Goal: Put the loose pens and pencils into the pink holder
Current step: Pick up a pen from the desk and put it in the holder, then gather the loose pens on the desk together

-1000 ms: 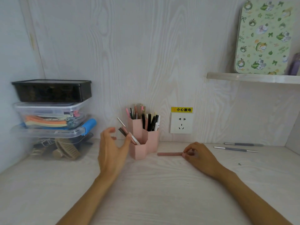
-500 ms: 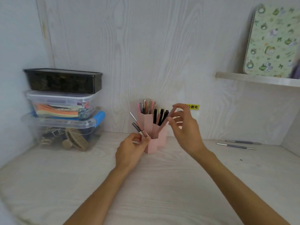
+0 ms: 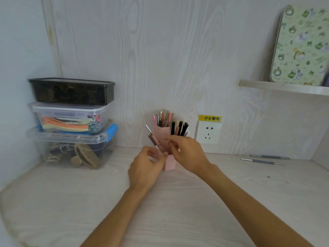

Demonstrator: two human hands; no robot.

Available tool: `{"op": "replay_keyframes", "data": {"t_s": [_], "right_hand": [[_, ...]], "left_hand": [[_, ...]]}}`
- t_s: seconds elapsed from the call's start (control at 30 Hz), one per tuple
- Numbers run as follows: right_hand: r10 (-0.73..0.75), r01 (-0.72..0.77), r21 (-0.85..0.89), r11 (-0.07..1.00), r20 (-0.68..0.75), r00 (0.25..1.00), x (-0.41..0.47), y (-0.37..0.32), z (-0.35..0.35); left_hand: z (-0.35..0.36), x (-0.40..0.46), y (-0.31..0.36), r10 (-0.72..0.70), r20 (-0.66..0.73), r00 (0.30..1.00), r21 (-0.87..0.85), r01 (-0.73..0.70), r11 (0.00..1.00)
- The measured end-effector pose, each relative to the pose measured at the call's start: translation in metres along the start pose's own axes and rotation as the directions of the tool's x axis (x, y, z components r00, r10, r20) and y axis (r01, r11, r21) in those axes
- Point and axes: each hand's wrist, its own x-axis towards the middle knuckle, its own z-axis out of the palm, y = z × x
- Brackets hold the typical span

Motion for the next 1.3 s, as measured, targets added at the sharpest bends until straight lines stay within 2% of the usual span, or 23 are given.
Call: {"op": "replay_keyframes", "data": {"t_s": [0.1, 0.17, 0.27, 0.33, 0.4, 0.47, 0.5, 0.53, 0.57, 0.77, 0.9, 1.0, 1.13, 1.23, 1.3], "right_hand": [[-0.050, 0.050, -0.001, 0.999, -0.162, 0.986, -0.021, 0.018, -0.016], [-0.052, 0.042, -0.057, 0.997, -0.178, 0.983, -0.038, 0.038, -0.033], [0.097, -0.112, -0.173, 0.979, -0.092, 0.991, -0.064, 0.084, -0.055], [0.277, -0.287, -0.225, 0.931, -0.075, 0.958, -0.084, 0.125, -0.066], [0.487, -0.475, -0.295, 0.829, -0.036, 0.872, -0.102, 0.165, -0.069], [0.703, -0.651, -0.359, 0.668, 0.018, 0.711, -0.115, 0.197, -0.073], [0.778, -0.721, -0.352, 0.597, 0.036, 0.627, -0.118, 0.208, -0.075], [0.817, -0.763, -0.333, 0.554, 0.044, 0.575, -0.118, 0.215, -0.076], [0.829, -0.780, -0.316, 0.540, 0.043, 0.557, -0.117, 0.222, -0.078], [0.832, -0.784, -0.313, 0.537, 0.042, 0.553, -0.108, 0.234, -0.080], [0.771, -0.720, -0.328, 0.612, 0.045, 0.635, -0.113, 0.236, -0.080], [0.735, -0.701, -0.288, 0.652, 0.016, 0.678, -0.116, 0.237, -0.078], [0.674, -0.633, -0.291, 0.718, 0.062, 0.736, -0.116, 0.232, -0.074], [0.594, -0.516, -0.369, 0.773, 0.133, 0.794, -0.113, 0.217, -0.062], [0.568, -0.475, -0.393, 0.788, 0.166, 0.806, -0.109, 0.209, -0.055]], "left_hand": [[-0.002, -0.004, 0.003, 0.108, -0.091, 0.990, 0.113, -0.097, 0.989], [-0.003, -0.007, 0.004, 0.193, -0.106, 0.975, 0.184, -0.172, 0.968], [-0.002, -0.011, 0.010, 0.284, -0.058, 0.957, 0.288, -0.256, 0.923], [0.004, -0.015, 0.017, 0.337, 0.034, 0.941, 0.298, -0.331, 0.895], [0.011, -0.021, 0.022, 0.364, 0.161, 0.917, 0.271, -0.396, 0.877], [0.021, -0.026, 0.027, 0.387, 0.292, 0.875, 0.256, -0.461, 0.849], [0.027, -0.027, 0.028, 0.388, 0.343, 0.855, 0.250, -0.481, 0.840], [0.032, -0.029, 0.029, 0.373, 0.383, 0.845, 0.250, -0.484, 0.838], [0.038, -0.030, 0.030, 0.360, 0.414, 0.836, 0.256, -0.486, 0.836], [0.085, -0.023, 0.057, 0.349, 0.518, 0.781, 0.206, -0.509, 0.835], [0.139, -0.022, 0.083, 0.282, 0.528, 0.801, 0.197, -0.438, 0.877], [0.171, -0.022, 0.094, 0.298, 0.566, 0.769, 0.229, -0.494, 0.839], [0.201, -0.019, 0.112, 0.290, 0.596, 0.749, 0.259, -0.521, 0.813], [0.214, -0.021, 0.114, 0.259, 0.558, 0.788, 0.326, -0.495, 0.805], [0.216, -0.022, 0.110, 0.287, 0.518, 0.806, 0.356, -0.508, 0.784]]}}
